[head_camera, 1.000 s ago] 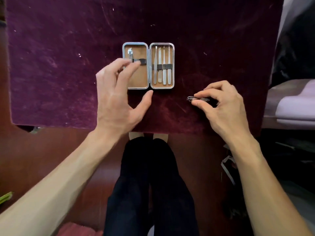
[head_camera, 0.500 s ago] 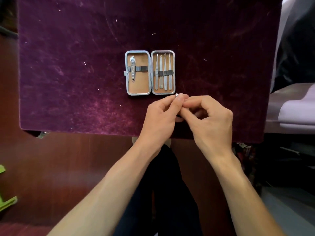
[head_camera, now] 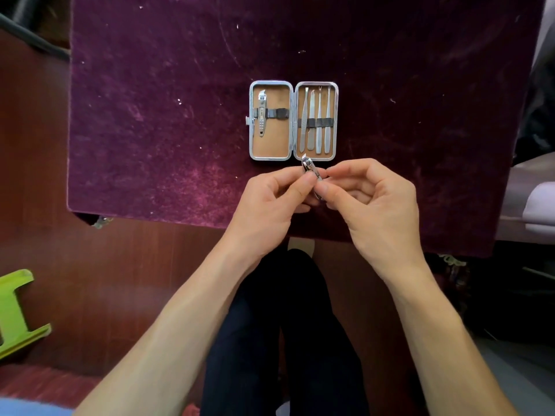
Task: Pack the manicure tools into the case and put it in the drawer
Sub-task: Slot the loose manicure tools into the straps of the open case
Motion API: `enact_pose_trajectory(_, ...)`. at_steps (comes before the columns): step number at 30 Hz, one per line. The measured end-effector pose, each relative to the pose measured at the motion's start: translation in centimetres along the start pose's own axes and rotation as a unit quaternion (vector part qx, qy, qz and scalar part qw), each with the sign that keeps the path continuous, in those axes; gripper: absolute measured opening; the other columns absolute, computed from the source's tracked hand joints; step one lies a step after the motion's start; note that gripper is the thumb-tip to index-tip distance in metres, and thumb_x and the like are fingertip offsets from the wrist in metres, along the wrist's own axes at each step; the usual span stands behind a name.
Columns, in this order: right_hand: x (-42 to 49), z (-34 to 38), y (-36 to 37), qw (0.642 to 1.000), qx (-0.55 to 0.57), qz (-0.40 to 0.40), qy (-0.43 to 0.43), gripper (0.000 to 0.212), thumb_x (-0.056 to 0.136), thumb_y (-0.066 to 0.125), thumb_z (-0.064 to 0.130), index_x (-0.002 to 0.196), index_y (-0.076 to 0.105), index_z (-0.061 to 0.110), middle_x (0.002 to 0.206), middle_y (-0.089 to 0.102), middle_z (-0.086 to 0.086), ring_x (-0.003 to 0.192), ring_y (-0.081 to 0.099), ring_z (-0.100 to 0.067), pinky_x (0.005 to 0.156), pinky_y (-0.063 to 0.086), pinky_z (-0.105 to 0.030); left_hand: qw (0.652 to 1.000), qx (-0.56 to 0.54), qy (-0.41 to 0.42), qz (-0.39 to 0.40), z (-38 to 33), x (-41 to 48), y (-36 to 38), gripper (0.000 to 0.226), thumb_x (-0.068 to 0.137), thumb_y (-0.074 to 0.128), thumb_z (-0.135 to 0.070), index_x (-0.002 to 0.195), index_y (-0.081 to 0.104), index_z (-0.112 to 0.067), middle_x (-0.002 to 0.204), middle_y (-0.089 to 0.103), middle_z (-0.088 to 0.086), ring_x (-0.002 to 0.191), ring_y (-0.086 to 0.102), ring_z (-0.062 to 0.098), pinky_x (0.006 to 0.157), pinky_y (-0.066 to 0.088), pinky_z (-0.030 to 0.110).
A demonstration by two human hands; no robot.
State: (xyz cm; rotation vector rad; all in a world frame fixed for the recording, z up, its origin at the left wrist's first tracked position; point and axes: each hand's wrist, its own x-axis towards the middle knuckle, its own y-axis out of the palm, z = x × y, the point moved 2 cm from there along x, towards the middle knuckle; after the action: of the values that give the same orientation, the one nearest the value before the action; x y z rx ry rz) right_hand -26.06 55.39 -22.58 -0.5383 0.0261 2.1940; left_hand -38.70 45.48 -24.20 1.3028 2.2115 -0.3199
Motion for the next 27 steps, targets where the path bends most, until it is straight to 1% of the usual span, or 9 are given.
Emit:
enact_pose_trajectory(4,0.3,0.0,0.1,0.996,-0.089,0.011,0.003,0.028,0.092,0.084,0.023,0.110,0.066,0.035,0.090,0.082,0.012,0.081,0.080,-0.007,0.077,0.065,-0.029,0.999,0.037,-0.009,0.000,-0.2,-0.2,-0.8,0.021,0.107,0.054,-0.023,0.106,0.075,-0.022,0.096,0.080,0.003,0.090,0.078,0.015,0.074,0.063,0.025)
enact_pose_trajectory(8,0.8,0.5,0.4,0.994,-0.104,0.041,0.001,0.028,0.094,0.082,0.021,0.112,0.064,0.033,0.087,0.082,0.010,0.080,0.080,-0.008,0.078,0.066,-0.033,0.998,0.053,-0.026,0.010,-0.6,-0.2,-1.7,0.023,0.109,0.050,-0.020,0.107,0.072,-0.012,0.094,0.079,0.008,0.080,0.080,0.017,0.062,0.062,0.024)
enact_pose_trajectory(11,1.2,1.0,0.6,0.993,-0.104,0.060,-0.008,0.025,0.095,0.080,0.019,0.113,0.067,0.031,0.087,0.081,0.006,0.080,0.079,-0.010,0.080,0.066,-0.035,0.996,0.088,-0.019,-0.001,-0.8,-0.1,-2.3,0.024,0.109,0.050,-0.019,0.107,0.073,-0.012,0.089,0.077,0.007,0.070,0.075,0.017,0.057,0.059,0.026)
enact_pose_trajectory(15,1.5,1.7,1.1,0.993,-0.084,0.077,-0.030,0.022,0.098,0.077,0.013,0.119,0.075,0.017,0.088,0.081,0.005,0.081,0.079,-0.009,0.075,0.064,-0.024,0.990,0.137,-0.004,-0.023,-0.9,0.0,-2.7,0.023,0.108,0.051,-0.021,0.102,0.074,-0.017,0.078,0.073,-0.001,0.062,0.067,0.014,0.051,0.055,0.027)
enact_pose_trajectory(17,1.7,2.2,1.3,0.996,-0.052,0.064,-0.032,0.016,0.098,0.076,0.011,0.113,0.079,0.016,0.087,0.082,0.003,0.077,0.079,-0.009,0.072,0.061,-0.020,0.988,0.155,-0.002,-0.029,-0.9,0.0,-2.8,0.024,0.107,0.052,-0.022,0.098,0.073,-0.017,0.076,0.072,-0.004,0.060,0.065,0.012,0.049,0.054,0.026)
enact_pose_trajectory(21,2.2,3.0,1.8,0.999,-0.004,0.045,-0.027,0.007,0.100,0.075,0.013,0.102,0.081,0.014,0.085,0.082,-0.004,0.074,0.078,-0.009,0.068,0.060,-0.020,0.979,0.200,0.014,-0.024,-0.9,-0.1,-2.5,0.025,0.106,0.053,-0.026,0.091,0.073,-0.019,0.075,0.073,-0.004,0.059,0.067,0.011,0.049,0.054,0.026)
enact_pose_trajectory(24,2.9,3.5,2.2,0.998,-0.014,0.046,-0.030,0.010,0.102,0.072,0.014,0.104,0.081,0.010,0.085,0.079,-0.004,0.072,0.075,-0.007,0.068,0.058,-0.018,0.983,0.181,0.006,-0.014,-0.8,-0.2,-2.1,0.023,0.106,0.054,-0.026,0.096,0.074,-0.023,0.077,0.074,-0.003,0.062,0.069,0.009,0.048,0.053,0.022)
enact_pose_trajectory(26,3.5,3.9,2.0,0.998,-0.038,0.044,-0.039,0.011,0.103,0.070,0.015,0.109,0.079,0.012,0.087,0.079,-0.004,0.073,0.074,-0.008,0.068,0.059,-0.019,0.989,0.144,-0.007,-0.014,-0.8,-0.2,-2.0,0.021,0.106,0.053,-0.024,0.101,0.074,-0.022,0.078,0.076,-0.002,0.064,0.071,0.008,0.046,0.050,0.021)
enact_pose_trajectory(27,3.8,4.1,1.9,0.996,-0.058,0.044,-0.048,0.012,0.103,0.071,0.015,0.112,0.078,0.015,0.089,0.079,-0.005,0.075,0.075,-0.010,0.070,0.061,-0.022,0.991,0.130,-0.013,-0.017,-0.8,-0.2,-2.1,0.020,0.106,0.053,-0.024,0.104,0.074,-0.021,0.079,0.076,-0.002,0.066,0.071,0.008,0.045,0.049,0.020)
